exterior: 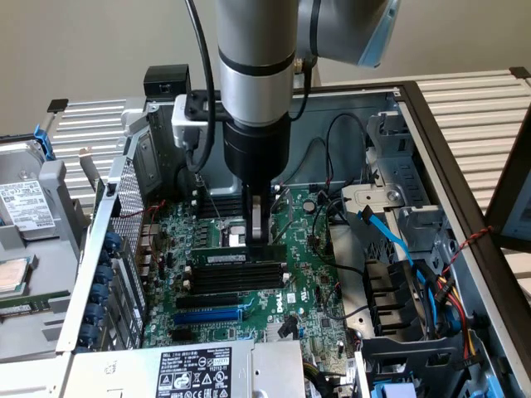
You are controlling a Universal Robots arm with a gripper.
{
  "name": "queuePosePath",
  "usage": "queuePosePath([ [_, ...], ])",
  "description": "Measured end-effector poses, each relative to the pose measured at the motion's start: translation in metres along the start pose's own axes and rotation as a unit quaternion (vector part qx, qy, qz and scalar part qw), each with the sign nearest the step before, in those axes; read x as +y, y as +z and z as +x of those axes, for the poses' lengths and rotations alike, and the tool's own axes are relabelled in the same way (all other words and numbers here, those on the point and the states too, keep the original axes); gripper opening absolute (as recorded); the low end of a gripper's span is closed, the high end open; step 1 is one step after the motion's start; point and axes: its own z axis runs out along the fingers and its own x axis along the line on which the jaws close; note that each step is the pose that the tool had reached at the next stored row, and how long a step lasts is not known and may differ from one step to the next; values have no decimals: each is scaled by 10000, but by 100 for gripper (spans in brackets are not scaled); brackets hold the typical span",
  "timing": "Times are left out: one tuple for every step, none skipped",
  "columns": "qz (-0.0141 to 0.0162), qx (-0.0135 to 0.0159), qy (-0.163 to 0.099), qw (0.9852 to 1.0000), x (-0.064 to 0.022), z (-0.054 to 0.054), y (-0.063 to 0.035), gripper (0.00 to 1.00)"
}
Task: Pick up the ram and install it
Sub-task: 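Insert the ram into the slot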
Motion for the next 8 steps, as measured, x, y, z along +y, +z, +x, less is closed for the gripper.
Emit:
queuePosePath([
  [7,0,-3,10000,0,1,17,13],
  [13,0,-9,10000,4,2,36,13],
  [20,0,-19,10000,12,3,53,13],
  [25,1,-33,10000,24,5,69,13],
  [28,0,-49,10000,33,6,85,13],
  [33,1,-68,10000,39,7,99,13],
  [33,1,-86,10000,40,7,107,13],
  [33,2,-101,9999,40,7,109,13],
])
